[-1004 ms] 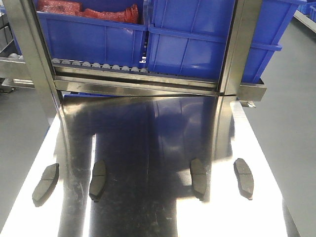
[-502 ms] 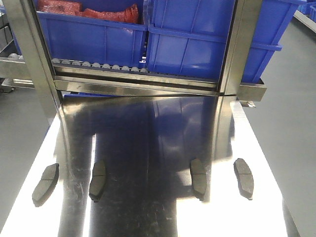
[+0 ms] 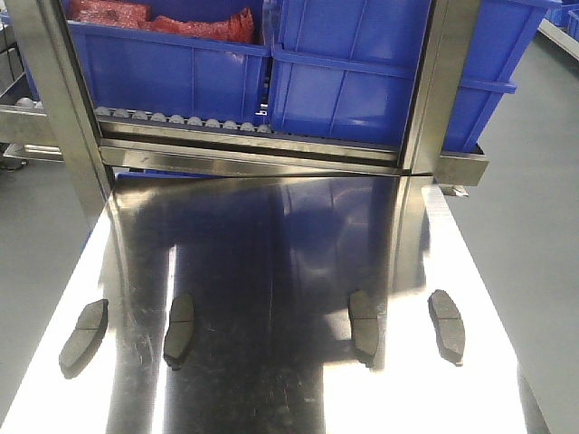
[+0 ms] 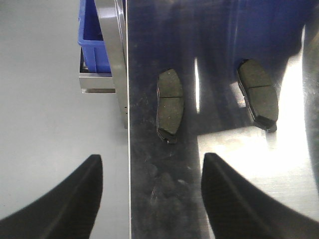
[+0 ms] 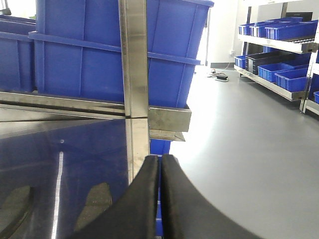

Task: Move and align brake pads A on conveyor
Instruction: 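Lower the left gripper over the brake pad nearest the table edge, then close the left gripper on the brake pad and lift it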

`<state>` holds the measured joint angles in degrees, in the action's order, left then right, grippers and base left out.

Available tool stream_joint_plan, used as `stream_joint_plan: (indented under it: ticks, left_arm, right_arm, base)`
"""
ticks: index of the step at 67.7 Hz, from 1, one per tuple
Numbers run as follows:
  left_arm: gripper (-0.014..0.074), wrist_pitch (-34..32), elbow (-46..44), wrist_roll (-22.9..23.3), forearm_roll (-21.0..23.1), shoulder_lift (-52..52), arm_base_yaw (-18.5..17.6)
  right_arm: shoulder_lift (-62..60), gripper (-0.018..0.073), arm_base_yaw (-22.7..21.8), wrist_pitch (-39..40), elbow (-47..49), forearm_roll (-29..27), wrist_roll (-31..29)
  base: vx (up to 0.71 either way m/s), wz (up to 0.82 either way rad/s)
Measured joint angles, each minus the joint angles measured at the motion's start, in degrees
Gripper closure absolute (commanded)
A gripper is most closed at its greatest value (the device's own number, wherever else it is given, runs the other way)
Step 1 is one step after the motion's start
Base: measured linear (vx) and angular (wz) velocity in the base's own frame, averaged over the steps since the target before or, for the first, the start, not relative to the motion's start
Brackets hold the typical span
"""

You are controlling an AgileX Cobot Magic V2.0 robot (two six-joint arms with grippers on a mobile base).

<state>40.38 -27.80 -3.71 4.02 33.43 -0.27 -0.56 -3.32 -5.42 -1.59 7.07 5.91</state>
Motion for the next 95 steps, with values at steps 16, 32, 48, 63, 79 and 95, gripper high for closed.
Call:
stream_joint_plan:
  ticks: [16, 32, 48, 63, 79, 95]
  left_arm:
    - [0.0156, 0.0, -0.1, 3.2, 0.8, 0.2, 0.0]
    - [0.0156, 1.9, -4.8, 1.9, 0.9, 8.8, 0.0]
    - [0.0156, 2.4, -12.3, -0.8, 0.9, 22.5, 0.0]
    - [0.0156, 2.7, -18.6, -3.1, 1.1, 33.6, 0.0]
    - [0.0156, 4.5, -23.4, -6.9, 2.7, 44.4, 0.0]
    - [0.0138, 3.6, -24.6, -7.1, 3.0, 51.5, -2.2]
  right_arm:
    - [0.0, 0.0566, 0.0, 0.0, 0.0, 0.0, 0.0]
    - [0.0, 0.0566, 0.0, 0.0, 0.0, 0.0, 0.0]
    - [0.0, 0.0566, 0.0, 0.0, 0.0, 0.0, 0.0]
    - [0.0, 0.0566, 0.0, 0.0, 0.0, 0.0, 0.0]
    - [0.0, 0.0566, 0.0, 0.0, 0.0, 0.0, 0.0]
    - [0.0, 0.0566, 0.0, 0.0, 0.0, 0.0, 0.0]
  base:
    - [0.00, 0.00]
    - [0.00, 0.00]
    - [0.00, 0.00]
    - [0.00, 0.00]
    - [0.00, 0.00]
    - [0.00, 0.00]
